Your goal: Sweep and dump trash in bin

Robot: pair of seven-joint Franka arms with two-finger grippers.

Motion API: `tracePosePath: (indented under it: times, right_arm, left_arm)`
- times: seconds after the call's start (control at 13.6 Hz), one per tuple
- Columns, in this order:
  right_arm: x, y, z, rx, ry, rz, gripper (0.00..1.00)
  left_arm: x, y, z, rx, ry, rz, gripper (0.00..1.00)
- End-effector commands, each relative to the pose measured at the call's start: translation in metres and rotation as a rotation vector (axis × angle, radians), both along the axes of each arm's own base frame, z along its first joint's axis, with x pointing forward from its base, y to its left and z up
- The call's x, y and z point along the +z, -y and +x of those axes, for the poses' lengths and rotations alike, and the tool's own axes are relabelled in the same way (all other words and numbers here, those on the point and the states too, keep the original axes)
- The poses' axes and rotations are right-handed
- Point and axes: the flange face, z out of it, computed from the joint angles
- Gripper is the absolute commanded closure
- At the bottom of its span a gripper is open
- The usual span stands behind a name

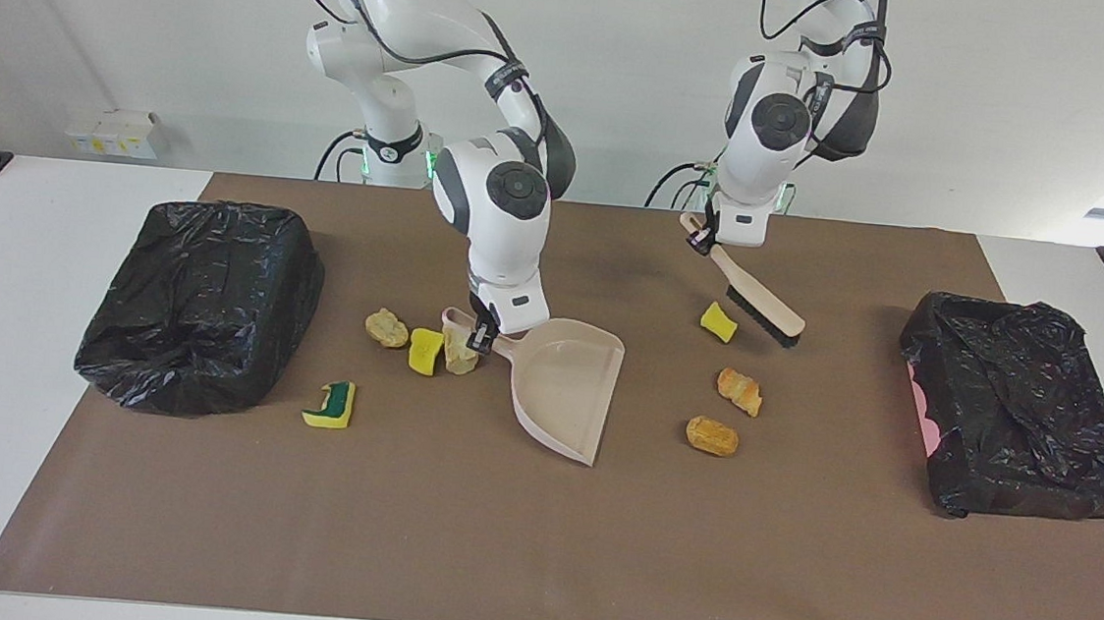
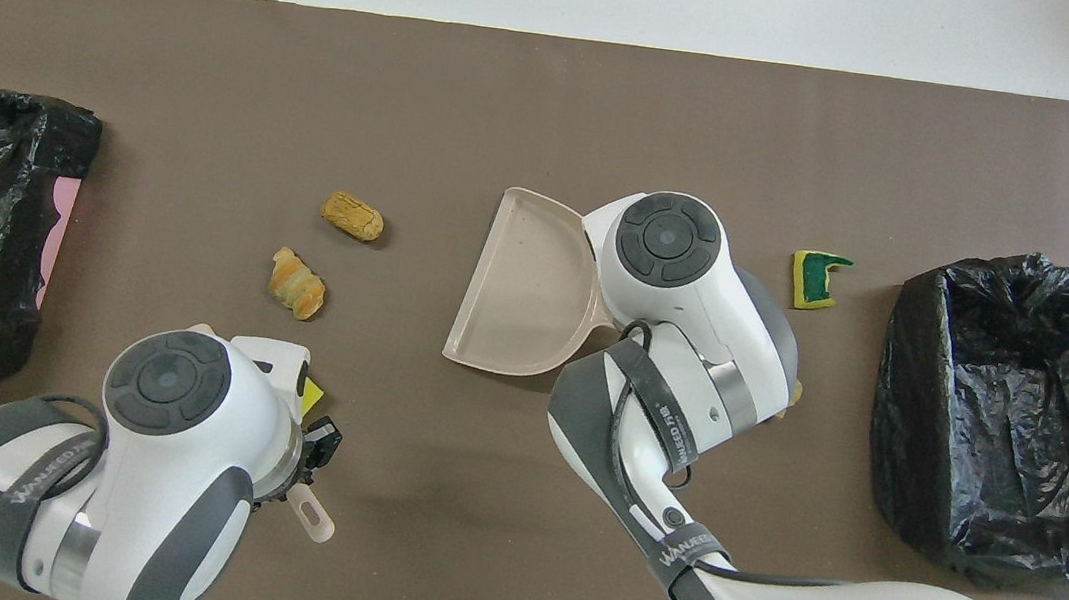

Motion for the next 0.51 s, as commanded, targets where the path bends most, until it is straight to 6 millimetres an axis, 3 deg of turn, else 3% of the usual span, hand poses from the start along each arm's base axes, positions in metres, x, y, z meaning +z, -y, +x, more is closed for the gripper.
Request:
tracePosePath:
  times: [0.0, 0.15, 0.44]
  right_arm:
    - [0.003, 0.003, -0.009, 0.046, 0.017, -0.005, 1.00]
    - [0.003, 0.003, -0.010, 0.051, 0.013, -0.008, 1.00]
    - [0.003, -0.003, -0.013, 0.183, 0.001, -0.025, 1.00]
  left_arm:
    - [-0.006, 0.004, -0.008, 0.117, 0.028, 0.030, 1.00]
    - [-0.017, 0.022, -0.008, 0.176, 0.026, -0.005, 1.00]
    - [-0.043, 0.035, 0.017, 0.210, 0.033, -0.072, 1.00]
